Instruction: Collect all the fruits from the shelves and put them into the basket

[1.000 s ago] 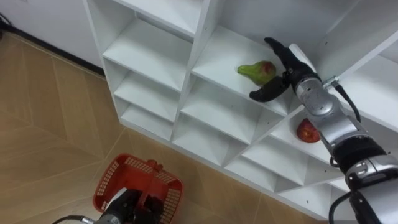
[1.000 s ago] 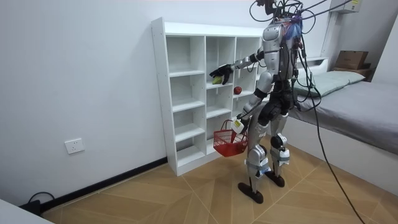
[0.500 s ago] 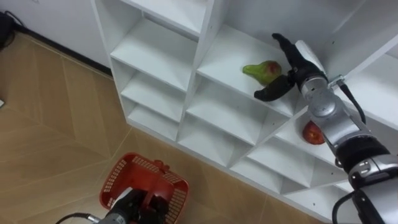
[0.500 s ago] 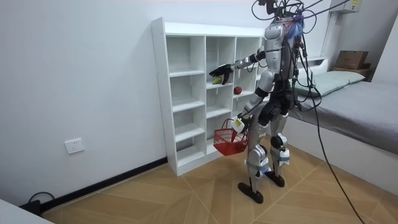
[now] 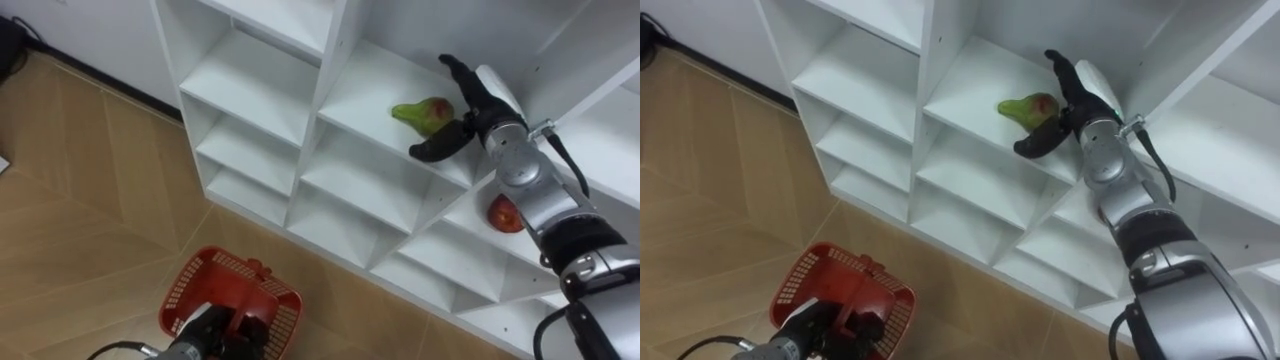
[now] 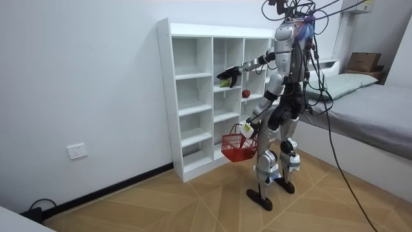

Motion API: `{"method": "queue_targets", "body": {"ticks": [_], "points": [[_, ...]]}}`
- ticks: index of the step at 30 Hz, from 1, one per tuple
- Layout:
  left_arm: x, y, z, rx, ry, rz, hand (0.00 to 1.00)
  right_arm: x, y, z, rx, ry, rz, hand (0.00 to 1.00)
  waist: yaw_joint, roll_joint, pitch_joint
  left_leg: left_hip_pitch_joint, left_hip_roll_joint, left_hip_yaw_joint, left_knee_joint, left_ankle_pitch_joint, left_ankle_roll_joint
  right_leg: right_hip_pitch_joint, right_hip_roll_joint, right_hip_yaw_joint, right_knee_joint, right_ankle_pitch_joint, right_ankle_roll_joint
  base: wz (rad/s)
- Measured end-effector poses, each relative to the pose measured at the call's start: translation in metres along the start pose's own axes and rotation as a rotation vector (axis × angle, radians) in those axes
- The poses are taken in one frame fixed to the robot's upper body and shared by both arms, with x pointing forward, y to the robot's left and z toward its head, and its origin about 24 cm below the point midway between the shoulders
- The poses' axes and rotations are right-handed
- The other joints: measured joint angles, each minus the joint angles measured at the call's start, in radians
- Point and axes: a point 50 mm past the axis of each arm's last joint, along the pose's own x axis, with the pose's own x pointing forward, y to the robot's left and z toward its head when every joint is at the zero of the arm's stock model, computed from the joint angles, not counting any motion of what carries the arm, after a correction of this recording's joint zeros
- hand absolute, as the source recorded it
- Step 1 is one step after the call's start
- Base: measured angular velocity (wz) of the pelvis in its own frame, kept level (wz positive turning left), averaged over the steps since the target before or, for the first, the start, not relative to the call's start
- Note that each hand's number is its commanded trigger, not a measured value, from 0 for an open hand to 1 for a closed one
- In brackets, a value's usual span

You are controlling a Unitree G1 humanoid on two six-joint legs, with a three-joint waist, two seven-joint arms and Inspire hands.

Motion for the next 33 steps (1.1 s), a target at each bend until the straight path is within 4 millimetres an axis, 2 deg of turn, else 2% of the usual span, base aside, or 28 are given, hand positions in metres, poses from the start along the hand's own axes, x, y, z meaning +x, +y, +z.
{"method": "queue_targets", "body": {"ticks": [19, 20, 22, 23, 33], "points": [[0.0013, 0.0026, 0.0056, 0.005, -0.013, 0.005, 1.00, 0.0008, 0.0035, -0.0022, 0.022, 0.028, 0.122, 0.00, -0.002, -0.012, 0.0001, 0.000, 0.000, 0.000, 0.000, 0.000, 0.000, -0.001, 0.000, 0.000, -0.001, 0.000, 0.000, 0.00], [0.0013, 0.0026, 0.0056, 0.005, -0.013, 0.005, 1.00, 0.0009, 0.0034, -0.0022, 0.022, 0.028, 0.125, 0.43, -0.002, -0.012, 0.0001, 0.000, 0.000, 0.000, 0.000, 0.000, 0.000, -0.001, 0.000, 0.000, -0.001, 0.000, 0.000, 0.00], [0.0013, 0.0028, 0.0056, 0.005, -0.013, 0.005, 1.00, 0.0009, 0.0035, -0.0024, 0.022, 0.030, 0.134, 0.88, -0.002, -0.012, 0.0001, 0.000, 0.000, 0.000, 0.000, 0.000, -0.001, -0.001, 0.000, 0.000, -0.001, 0.000, -0.001, 0.00], [0.0013, 0.0028, 0.0056, 0.005, -0.013, 0.005, 1.00, 0.0008, 0.0036, -0.0024, 0.022, 0.030, 0.137, 1.00, -0.002, -0.012, 0.0001, 0.000, 0.000, 0.000, 0.000, 0.000, -0.001, -0.001, 0.000, 0.000, -0.001, 0.000, -0.001, 0.00], [0.0011, 0.0030, 0.0050, 0.006, -0.011, 0.006, 1.00, 0.0021, -0.0016, -0.0018, 0.009, 0.035, 0.084, 1.00, 0.001, -0.012, 0.0004, -0.001, 0.000, 0.000, 0.000, 0.001, -0.001, -0.004, 0.000, -0.001, -0.003, 0.000, -0.001, 0.00]]}}
